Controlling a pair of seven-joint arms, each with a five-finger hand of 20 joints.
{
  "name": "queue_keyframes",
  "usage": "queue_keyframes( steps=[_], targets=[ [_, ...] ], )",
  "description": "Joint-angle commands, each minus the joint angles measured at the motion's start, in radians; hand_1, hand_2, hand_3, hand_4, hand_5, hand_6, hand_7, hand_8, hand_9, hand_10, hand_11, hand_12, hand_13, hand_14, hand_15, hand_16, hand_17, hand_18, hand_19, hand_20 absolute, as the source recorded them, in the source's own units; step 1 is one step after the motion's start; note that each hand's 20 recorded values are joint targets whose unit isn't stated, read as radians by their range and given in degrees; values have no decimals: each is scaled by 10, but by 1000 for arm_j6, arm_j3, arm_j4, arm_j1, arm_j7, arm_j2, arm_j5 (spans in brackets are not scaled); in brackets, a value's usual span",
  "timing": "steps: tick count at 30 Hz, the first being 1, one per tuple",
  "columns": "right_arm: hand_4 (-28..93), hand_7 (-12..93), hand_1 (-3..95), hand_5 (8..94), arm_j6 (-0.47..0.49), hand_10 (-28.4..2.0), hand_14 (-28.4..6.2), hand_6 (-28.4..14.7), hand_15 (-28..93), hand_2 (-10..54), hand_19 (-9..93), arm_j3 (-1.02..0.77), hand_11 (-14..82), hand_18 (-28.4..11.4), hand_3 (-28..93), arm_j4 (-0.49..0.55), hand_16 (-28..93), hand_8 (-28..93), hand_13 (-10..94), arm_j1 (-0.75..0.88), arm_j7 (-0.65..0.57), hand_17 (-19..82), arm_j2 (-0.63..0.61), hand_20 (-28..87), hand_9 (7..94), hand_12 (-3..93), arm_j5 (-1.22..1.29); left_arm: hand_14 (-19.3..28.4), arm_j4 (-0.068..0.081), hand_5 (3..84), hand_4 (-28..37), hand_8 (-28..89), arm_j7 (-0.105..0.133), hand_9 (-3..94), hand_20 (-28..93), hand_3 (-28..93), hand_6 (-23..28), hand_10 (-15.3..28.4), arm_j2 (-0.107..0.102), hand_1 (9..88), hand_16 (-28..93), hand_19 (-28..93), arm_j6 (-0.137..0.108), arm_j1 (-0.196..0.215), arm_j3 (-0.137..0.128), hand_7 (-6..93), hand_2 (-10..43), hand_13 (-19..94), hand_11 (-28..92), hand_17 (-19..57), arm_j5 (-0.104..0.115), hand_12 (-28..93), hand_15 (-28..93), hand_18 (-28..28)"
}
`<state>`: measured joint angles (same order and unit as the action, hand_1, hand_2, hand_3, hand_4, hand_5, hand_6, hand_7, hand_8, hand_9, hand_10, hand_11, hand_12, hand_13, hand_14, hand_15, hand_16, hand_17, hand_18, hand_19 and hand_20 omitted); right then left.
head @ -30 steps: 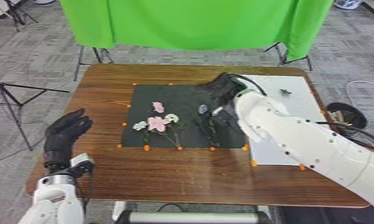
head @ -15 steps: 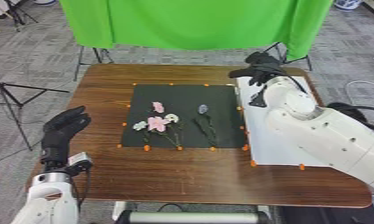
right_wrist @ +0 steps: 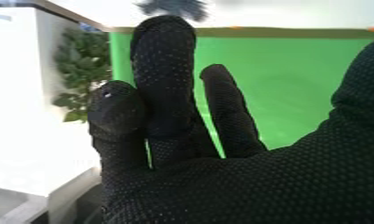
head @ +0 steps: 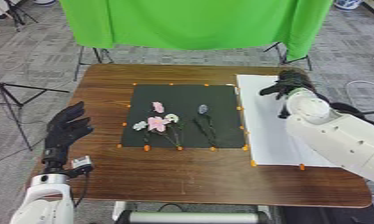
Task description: Arrange flowers
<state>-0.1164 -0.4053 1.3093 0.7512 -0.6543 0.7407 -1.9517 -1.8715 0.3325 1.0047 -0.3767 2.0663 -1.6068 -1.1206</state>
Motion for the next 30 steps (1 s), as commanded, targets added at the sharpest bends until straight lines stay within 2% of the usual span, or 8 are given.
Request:
queue_keyframes(
  steps=[1,5,11,14,18,21,25,30],
  targets=[
    [-238,78,225,452,-14,-210,-98,-62,583,-95,894,-16,60,-178,607,-48,244,-45,792,30,-43,531,-5,400,493,139,1,127,-1,389,-74,-143,1,365,257,635,-21,96,2,584,-31,223,2,10,0,266,-95,399,277,207,22,100,294,117],
    [-207,100,292,498,-68,-179,-76,-56,567,-95,914,-8,83,-163,622,-59,244,-55,841,39,-29,566,-2,377,609,142,25,131,-2,411,-74,-137,3,378,255,644,-15,100,4,565,-34,219,0,13,-2,260,-95,403,278,203,28,100,297,120],
    [-207,154,432,607,-152,-132,-53,-26,542,-95,931,27,120,-148,669,-55,259,-84,893,44,16,601,-1,360,720,137,45,132,-3,420,-75,-136,6,382,248,645,-15,101,4,560,-35,209,-4,15,-1,262,-95,404,278,198,38,100,297,120],
    [-227,175,524,664,-206,-116,-40,-16,532,-93,932,47,123,-141,634,-45,278,19,919,45,32,622,-5,381,791,158,60,133,-2,421,-74,-135,6,384,247,647,-14,102,6,557,-35,208,-2,12,-1,261,-95,404,277,196,40,100,297,120],
    [-218,183,600,749,-245,-108,-30,-7,538,-73,932,64,94,-136,596,-39,281,55,936,40,53,641,-9,399,870,215,57,134,-3,425,-72,-134,6,385,247,650,-12,102,7,552,-35,208,-1,14,-1,258,-95,404,277,194,42,100,297,120],
    [-222,186,625,766,-254,-103,-27,-6,551,-68,932,72,85,-136,586,-15,276,59,937,36,60,646,-29,409,885,229,36,134,0,427,-71,-133,3,386,247,653,-10,103,8,548,-35,209,3,7,1,257,-95,404,276,193,42,100,297,120],
    [-221,189,634,771,-276,-100,-24,-5,555,-65,932,-14,82,-132,579,88,271,60,937,88,70,649,-85,413,891,235,31,134,-1,429,-70,-131,3,387,246,657,-10,103,7,544,-35,211,9,9,1,256,-95,404,275,192,41,101,296,121],
    [-213,190,628,778,-240,-101,-24,-5,559,-68,932,-119,82,-129,587,257,268,60,937,167,104,653,-160,414,895,235,40,135,-6,432,-71,-131,-3,391,245,661,-8,104,5,540,-34,211,4,18,-6,255,-95,404,274,191,42,101,296,121]
  ],
)
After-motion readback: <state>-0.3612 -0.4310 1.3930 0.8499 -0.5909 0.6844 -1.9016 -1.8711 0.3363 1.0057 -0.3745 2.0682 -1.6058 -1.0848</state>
